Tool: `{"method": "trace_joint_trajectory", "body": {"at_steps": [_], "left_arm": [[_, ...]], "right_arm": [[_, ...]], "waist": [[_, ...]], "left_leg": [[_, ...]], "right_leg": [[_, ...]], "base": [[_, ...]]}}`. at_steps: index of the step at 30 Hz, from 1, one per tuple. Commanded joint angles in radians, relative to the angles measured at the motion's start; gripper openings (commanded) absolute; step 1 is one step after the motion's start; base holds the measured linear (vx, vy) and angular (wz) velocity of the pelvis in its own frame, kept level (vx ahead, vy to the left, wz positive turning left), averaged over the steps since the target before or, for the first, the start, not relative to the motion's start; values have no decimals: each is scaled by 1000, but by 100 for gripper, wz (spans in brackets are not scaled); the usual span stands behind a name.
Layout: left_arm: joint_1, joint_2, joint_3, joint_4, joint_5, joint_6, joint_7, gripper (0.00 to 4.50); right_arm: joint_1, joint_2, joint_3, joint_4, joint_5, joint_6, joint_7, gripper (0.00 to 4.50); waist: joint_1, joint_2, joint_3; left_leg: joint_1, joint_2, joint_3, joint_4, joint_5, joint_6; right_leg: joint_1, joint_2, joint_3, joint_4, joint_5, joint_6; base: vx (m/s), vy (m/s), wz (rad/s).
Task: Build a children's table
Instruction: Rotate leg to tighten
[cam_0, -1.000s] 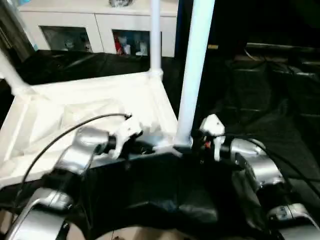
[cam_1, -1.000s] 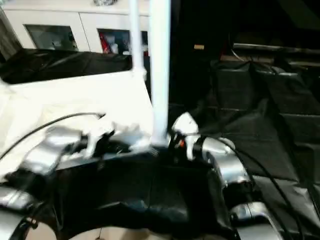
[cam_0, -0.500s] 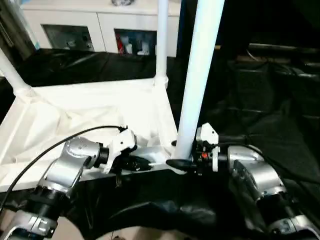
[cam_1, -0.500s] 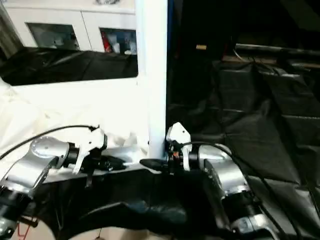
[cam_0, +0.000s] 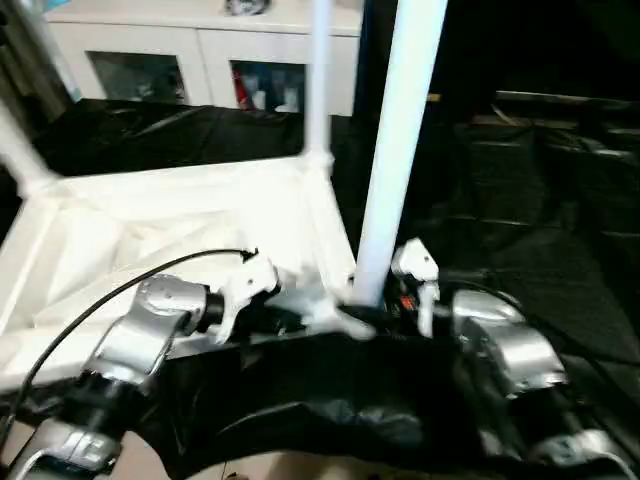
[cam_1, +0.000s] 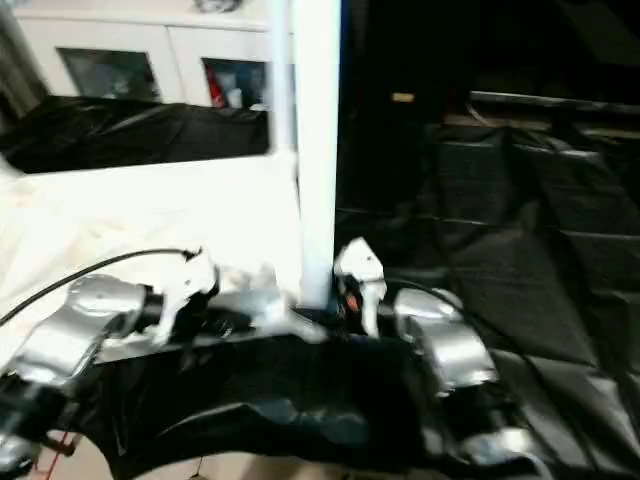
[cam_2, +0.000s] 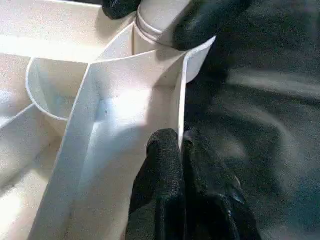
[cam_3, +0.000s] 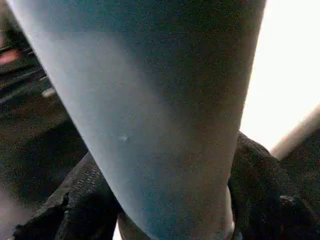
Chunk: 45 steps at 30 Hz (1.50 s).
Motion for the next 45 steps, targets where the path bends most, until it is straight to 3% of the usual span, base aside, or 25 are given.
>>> {"method": "trace_joint_trajectory", "body": {"at_steps": [1, 2, 3, 6, 7, 8, 13, 14, 17, 18, 19, 25, 31, 35, 37, 40, 45], "left_arm": [[-53, -37, 29, 6, -3, 0, 78, 0], [-72, -61, 32, 32, 6, 0, 118, 0], [-95, -91, 32, 62, 14, -2, 164, 0], [-136, -155, 35, 120, 35, -8, 271, 0], [-146, -175, 33, 135, 42, -9, 300, 0], [-154, -193, 29, 147, 47, -11, 321, 0], [-153, -213, 7, 149, 51, -24, 312, 0], [-149, -211, 7, 145, 47, -26, 306, 0], [-145, -205, 9, 150, 47, -40, 299, 0], [-146, -205, 9, 153, 48, -42, 299, 0], [-145, -203, 8, 158, 49, -53, 294, 0], [-146, -188, -7, 174, 62, -108, 268, 0], [-143, -192, -15, 180, 63, -182, 257, 0], [-135, -206, 1, 171, 44, -206, 262, 0], [-130, -209, 9, 152, 26, -193, 253, 0], [-119, -201, 17, 118, 2, -154, 232, 55], [-92, -166, 61, -26, -83, 1, 192, 92]], "right_arm": [[-4, 41, 28, 74, -50, 14, -118, 252], [-14, 71, 14, 103, -50, 14, -181, 252], [-26, 106, 2, 132, -50, 16, -246, 251], [-61, 167, 0, 196, -81, -2, -367, 251], [-77, 182, 8, 221, -98, -12, -396, 251], [-97, 195, 17, 251, -115, -27, -420, 251], [-130, 213, -3, 302, -114, -81, -450, 251], [-121, 209, -3, 291, -100, -89, -412, 291], [-117, 202, -8, 289, -94, -92, -395, 290], [-119, 203, -9, 296, -95, -97, -398, 315], [-122, 193, -4, 300, -107, -112, -398, 335], [-124, 109, -27, 280, -126, -177, -382, 335], [-40, -50, -91, 106, -34, -140, -185, 335], [16, -123, -130, 20, 28, -102, -104, 335], [53, -158, -131, -34, 57, -75, -49, 335], [82, -176, -123, -80, 77, -51, -9, 348], [103, -165, -84, -144, 106, -6, 44, 348]], "waist": [[2, -2, -56], [-1, -5, -56], [1, 1, -56], [0, -1, -57], [0, 4, -57], [-1, 1, -58], [1, 2, -60], [1, 1, -60], [0, 4, -62], [1, 4, -62], [1, 4, -62], [4, 1, -61], [21, -4, -64], [24, -8, -61], [29, -10, -62], [28, -12, -64], [28, -16, -62]], "left_leg": [[-4, -20, 17, -64, -175, 4], [-5, -20, 15, -65, -188, -1], [1, -18, 16, -64, -199, -1], [-3, -19, 15, -66, -197, -4], [-3, -18, 14, -65, -200, -7], [-3, -20, 15, -65, -201, -11], [-7, -19, 12, -65, -209, -1], [-8, -19, 13, -65, -206, 3], [-9, -19, 13, -63, -191, 15], [-10, -19, 13, -64, -190, 18], [-10, -19, 13, -64, -191, 18], [-5, -17, 16, -63, -216, 22], [-11, -18, 17, -57, -151, 57], [-11, -19, 19, -55, -163, 67], [-12, -18, 18, -54, -151, 76], [-16, -18, 17, -54, -142, 77], [-19, -13, 17, -54, -132, 83]], "right_leg": [[54, -40, 19, -75, -211, -209], [58, -41, 19, -79, -256, -193], [50, -42, 22, -83, -274, -187], [51, -39, 20, -83, -270, -179], [51, -41, 20, -81, -269, -180], [51, -39, 19, -82, -267, -181], [54, -42, 18, -81, -254, -178], [55, -41, 18, -80, -238, -181], [57, -39, 18, -76, -183, -195], [58, -39, 18, -74, -172, -201], [58, -40, 18, -75, -174, -203], [54, -40, 19, -80, -219, -196], [65, -37, 19, -70, -104, -212], [63, -39, 17, -80, -182, -201], [65, -38, 18, -80, -181, -192], [64, -39, 16, -77, -181, -194], [61, -40, 14, -70, -134, -225]], "base": [[0, 0, 0], [0, 0, 0], [0, 0, 0], [0, 0, 0], [0, 0, 0], [0, 0, 0], [0, 0, 0], [0, 0, 0], [0, 0, 0], [0, 0, 0], [0, 0, 0], [0, 0, 0], [0, 0, 0], [0, 0, 0], [0, 0, 0], [0, 0, 0], [0, 0, 0]]}}
